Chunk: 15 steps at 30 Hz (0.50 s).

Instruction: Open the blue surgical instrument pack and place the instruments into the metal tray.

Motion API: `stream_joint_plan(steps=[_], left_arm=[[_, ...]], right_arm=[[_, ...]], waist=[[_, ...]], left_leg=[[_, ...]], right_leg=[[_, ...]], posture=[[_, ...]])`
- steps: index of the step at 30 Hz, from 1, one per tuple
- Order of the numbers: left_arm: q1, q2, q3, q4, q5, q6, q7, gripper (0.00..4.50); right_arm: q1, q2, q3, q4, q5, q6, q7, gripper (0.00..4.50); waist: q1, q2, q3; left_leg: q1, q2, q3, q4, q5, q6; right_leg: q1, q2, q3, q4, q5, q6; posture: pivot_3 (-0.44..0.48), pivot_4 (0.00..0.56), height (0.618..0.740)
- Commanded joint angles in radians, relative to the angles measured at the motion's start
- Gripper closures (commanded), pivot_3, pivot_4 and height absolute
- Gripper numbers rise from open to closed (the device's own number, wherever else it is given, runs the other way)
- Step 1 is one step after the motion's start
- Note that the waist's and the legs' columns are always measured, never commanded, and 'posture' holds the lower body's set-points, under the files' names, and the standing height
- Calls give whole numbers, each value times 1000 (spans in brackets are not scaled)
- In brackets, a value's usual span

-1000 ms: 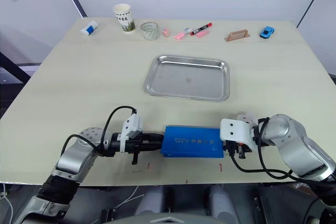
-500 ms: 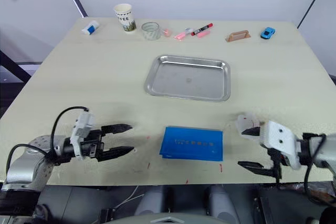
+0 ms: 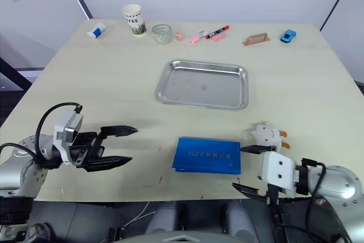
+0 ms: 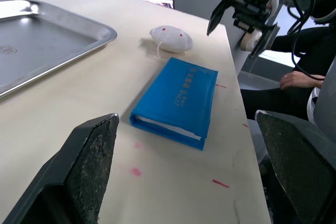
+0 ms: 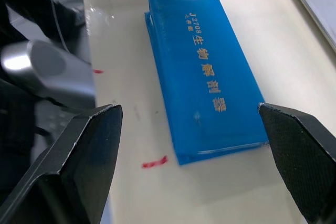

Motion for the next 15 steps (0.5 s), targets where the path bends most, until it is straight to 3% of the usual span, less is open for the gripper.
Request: stream_joint_plan(steps=[1, 4, 5, 15], left_arm=[[-9, -1, -15, -53, -3, -10, -37, 56], [-8, -9, -30, -72, -2, -6, -21, 0], [-8, -10, -33, -73, -1, -7, -18, 0], [-13, -9, -51, -83, 1, -9, -21, 0]], right_arm=[[-41, 20, 40, 36, -31, -70, -37, 0], [-46, 13, 75, 83, -63, -118, -42, 660], [-49, 14, 81, 93, -68, -126, -46, 1107], [-55, 8, 124, 146, -114, -189, -80, 1107]], waist=[[-1, 0, 0], [1, 0, 0], [1, 0, 0], [0, 0, 0]], left_leg=[[0, 0, 0, 0, 0, 0], [0, 0, 0, 0, 0, 0], [0, 0, 0, 0, 0, 0], [0, 0, 0, 0, 0, 0]], right_leg=[[0, 0, 0, 0, 0, 0], [0, 0, 0, 0, 0, 0], [0, 0, 0, 0, 0, 0], [0, 0, 0, 0, 0, 0]], posture=[[0, 150, 740], [0, 150, 740], [0, 150, 740], [0, 150, 740]])
